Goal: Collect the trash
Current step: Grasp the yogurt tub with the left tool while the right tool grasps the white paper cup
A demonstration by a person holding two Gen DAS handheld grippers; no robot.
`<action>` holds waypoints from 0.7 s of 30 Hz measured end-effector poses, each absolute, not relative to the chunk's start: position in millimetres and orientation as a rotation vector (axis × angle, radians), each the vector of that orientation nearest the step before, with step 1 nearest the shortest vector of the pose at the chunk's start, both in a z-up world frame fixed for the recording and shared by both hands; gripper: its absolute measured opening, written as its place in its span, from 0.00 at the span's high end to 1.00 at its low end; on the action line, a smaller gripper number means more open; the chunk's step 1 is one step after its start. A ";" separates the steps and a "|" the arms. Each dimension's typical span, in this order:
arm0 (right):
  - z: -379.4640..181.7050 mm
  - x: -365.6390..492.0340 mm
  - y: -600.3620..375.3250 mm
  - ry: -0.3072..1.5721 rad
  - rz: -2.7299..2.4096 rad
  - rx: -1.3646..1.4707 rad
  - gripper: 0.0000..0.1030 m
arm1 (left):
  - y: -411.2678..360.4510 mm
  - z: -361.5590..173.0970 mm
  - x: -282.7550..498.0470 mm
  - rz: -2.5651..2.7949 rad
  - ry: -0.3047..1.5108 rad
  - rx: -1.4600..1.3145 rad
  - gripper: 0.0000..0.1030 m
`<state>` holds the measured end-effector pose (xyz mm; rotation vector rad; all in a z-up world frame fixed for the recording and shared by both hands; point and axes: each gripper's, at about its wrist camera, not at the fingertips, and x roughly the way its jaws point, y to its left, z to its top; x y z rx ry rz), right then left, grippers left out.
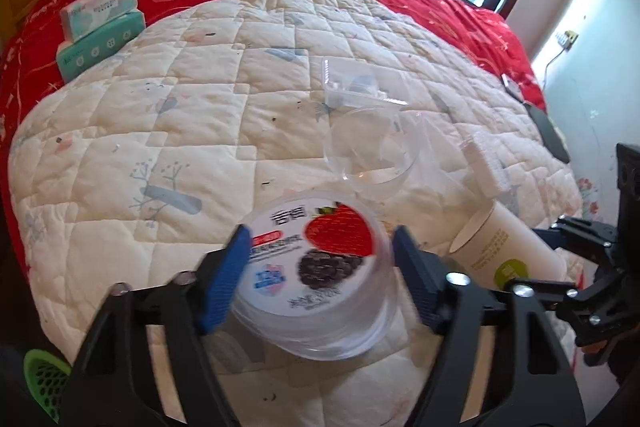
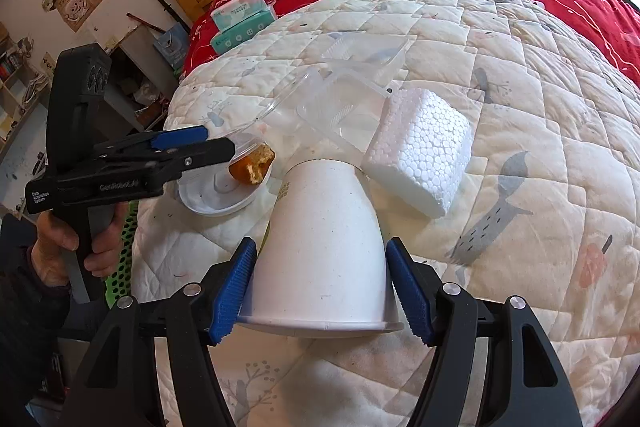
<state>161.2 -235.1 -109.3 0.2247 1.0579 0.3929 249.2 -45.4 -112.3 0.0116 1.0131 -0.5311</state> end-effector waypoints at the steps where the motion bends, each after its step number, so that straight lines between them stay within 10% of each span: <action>1: -108.7 160.4 -234.8 1.057 0.392 0.224 0.37 | -45.6 -111.3 248.5 -0.534 1.008 0.009 0.45; 5: -105.6 157.6 -233.2 1.054 0.396 0.221 0.37 | -49.7 -105.4 242.9 -0.557 1.007 0.021 0.46; 12: -103.5 156.3 -231.3 1.049 0.400 0.221 0.37 | -41.5 -99.5 241.5 -0.514 0.978 0.019 0.17; 21: -109.1 158.6 -226.4 1.061 0.411 0.224 0.37 | -34.0 -116.6 253.5 -0.527 1.042 -0.031 0.12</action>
